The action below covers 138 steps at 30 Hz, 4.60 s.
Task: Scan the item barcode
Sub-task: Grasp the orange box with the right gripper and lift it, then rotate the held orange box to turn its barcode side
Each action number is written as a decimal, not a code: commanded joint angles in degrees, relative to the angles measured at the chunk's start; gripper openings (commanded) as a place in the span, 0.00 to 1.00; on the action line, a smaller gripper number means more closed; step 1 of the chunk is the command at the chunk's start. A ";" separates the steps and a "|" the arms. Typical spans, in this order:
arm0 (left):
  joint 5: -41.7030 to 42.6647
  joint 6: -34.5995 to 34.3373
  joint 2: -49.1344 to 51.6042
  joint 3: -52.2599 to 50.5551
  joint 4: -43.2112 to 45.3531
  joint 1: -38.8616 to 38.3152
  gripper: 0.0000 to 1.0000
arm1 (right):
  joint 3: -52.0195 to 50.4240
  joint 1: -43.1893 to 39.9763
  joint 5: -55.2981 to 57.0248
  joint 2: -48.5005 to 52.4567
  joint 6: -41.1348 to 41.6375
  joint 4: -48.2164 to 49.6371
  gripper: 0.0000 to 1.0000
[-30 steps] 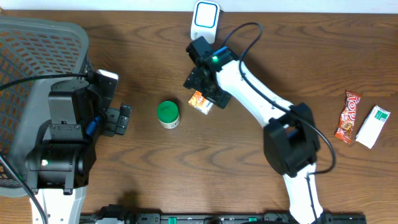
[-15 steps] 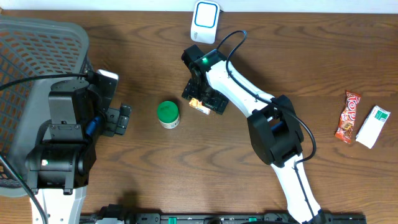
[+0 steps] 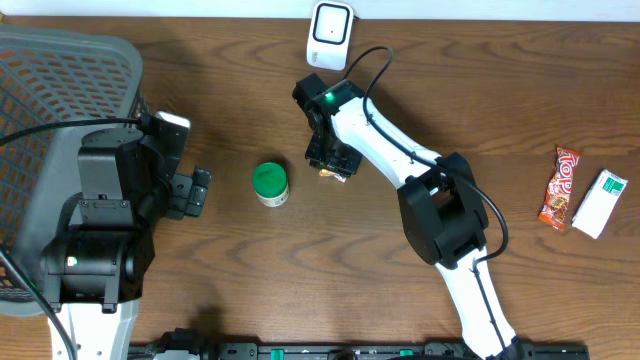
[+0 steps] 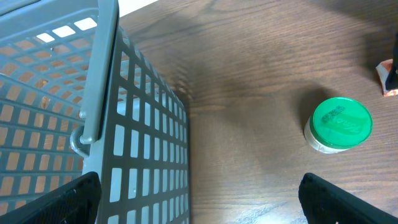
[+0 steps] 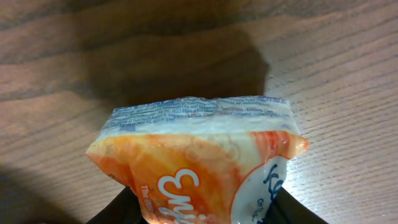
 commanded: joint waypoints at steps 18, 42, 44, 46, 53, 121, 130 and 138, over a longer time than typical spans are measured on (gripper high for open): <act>0.28 -0.52 -0.20 -0.07 0.02 0.28 0.99 | -2.05 5.16 9.51 -12.90 -12.87 -25.16 0.42; 0.28 -0.52 -0.20 -0.07 0.02 0.28 0.99 | -24.02 10.86 4.20 -13.09 -19.71 -1.33 0.89; 0.28 -0.52 -0.20 -0.07 0.02 0.28 0.99 | -23.23 10.64 2.71 -13.20 -21.03 -1.42 0.93; 0.28 -0.52 -0.20 -0.07 0.02 0.28 0.99 | -22.56 10.47 2.12 -13.40 -22.21 -1.88 0.99; 0.28 -0.52 -0.20 -0.07 0.02 0.28 0.99 | -22.36 6.40 -2.49 -13.77 -28.39 -2.60 0.99; 0.28 -0.52 0.11 -0.07 0.02 0.28 0.99 | -19.98 2.12 -11.82 -13.77 -31.06 -14.10 0.60; 0.28 -0.52 0.11 -0.07 0.02 0.28 0.99 | -19.39 0.24 -24.81 -13.77 -31.71 -16.57 0.63; 0.28 -0.52 0.11 -0.07 0.02 0.28 0.99 | -19.39 -0.98 -26.05 -13.77 -31.74 -14.67 0.60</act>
